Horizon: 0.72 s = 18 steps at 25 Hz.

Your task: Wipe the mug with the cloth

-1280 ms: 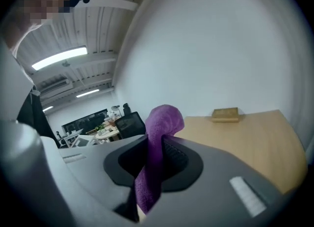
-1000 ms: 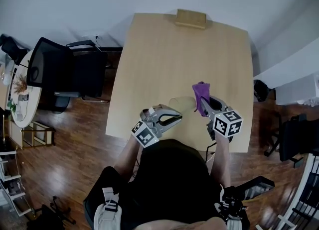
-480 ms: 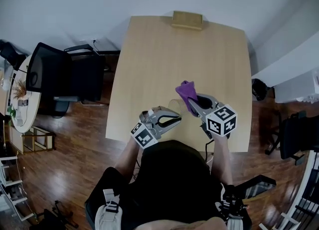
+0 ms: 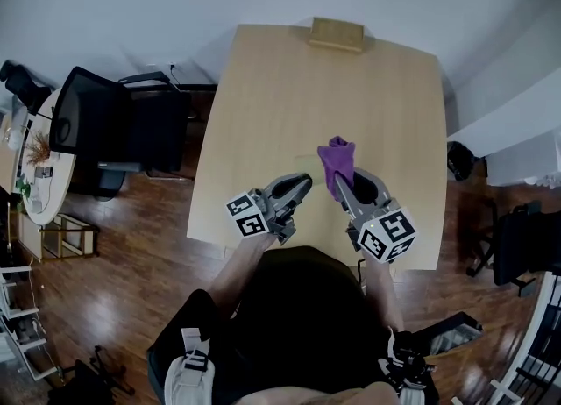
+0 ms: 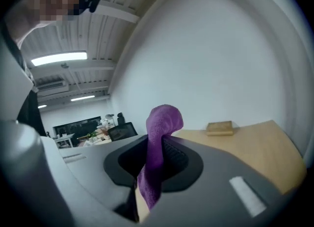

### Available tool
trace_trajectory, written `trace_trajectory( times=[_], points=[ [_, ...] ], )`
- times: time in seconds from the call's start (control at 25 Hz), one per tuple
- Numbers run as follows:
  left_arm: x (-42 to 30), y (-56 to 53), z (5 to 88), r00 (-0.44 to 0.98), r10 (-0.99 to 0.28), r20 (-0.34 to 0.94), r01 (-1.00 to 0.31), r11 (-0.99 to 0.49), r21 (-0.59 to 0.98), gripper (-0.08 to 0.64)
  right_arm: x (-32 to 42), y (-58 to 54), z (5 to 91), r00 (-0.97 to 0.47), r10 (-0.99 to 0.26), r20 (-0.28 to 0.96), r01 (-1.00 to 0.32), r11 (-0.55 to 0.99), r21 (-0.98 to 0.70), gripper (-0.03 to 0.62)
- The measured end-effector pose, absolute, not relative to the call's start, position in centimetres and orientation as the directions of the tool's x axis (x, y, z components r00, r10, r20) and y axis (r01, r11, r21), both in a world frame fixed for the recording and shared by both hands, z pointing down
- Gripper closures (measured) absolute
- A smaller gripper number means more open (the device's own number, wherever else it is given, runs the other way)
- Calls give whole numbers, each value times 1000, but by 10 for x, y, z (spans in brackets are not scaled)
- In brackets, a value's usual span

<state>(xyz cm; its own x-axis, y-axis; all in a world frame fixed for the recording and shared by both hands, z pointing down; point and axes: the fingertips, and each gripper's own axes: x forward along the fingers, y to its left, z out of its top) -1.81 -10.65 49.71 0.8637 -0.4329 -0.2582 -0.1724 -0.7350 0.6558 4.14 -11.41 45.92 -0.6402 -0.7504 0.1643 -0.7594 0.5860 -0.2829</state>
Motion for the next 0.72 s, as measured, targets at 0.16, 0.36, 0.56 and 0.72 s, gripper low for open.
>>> trace_trajectory(
  times=[0.16, 0.36, 0.56, 0.72],
  points=[
    [-3, -104, 486, 877, -403, -263, -141, -738, 660, 514, -5, -102, 465, -685, -695, 220, -728, 668, -154, 529],
    [-12, -102, 480, 852, -395, -344, -38, -701, 712, 517, 18, -110, 472, -641, -734, 222, -767, 621, -163, 529],
    [-30, -114, 495, 785, -481, -392, 68, -562, 825, 517, 90, -130, 507, -444, -842, 308, -896, 423, -134, 529],
    [-39, -128, 501, 696, -572, -433, 199, -426, 883, 517, 107, -123, 480, -439, -876, 198, -896, 410, -169, 528]
  ],
)
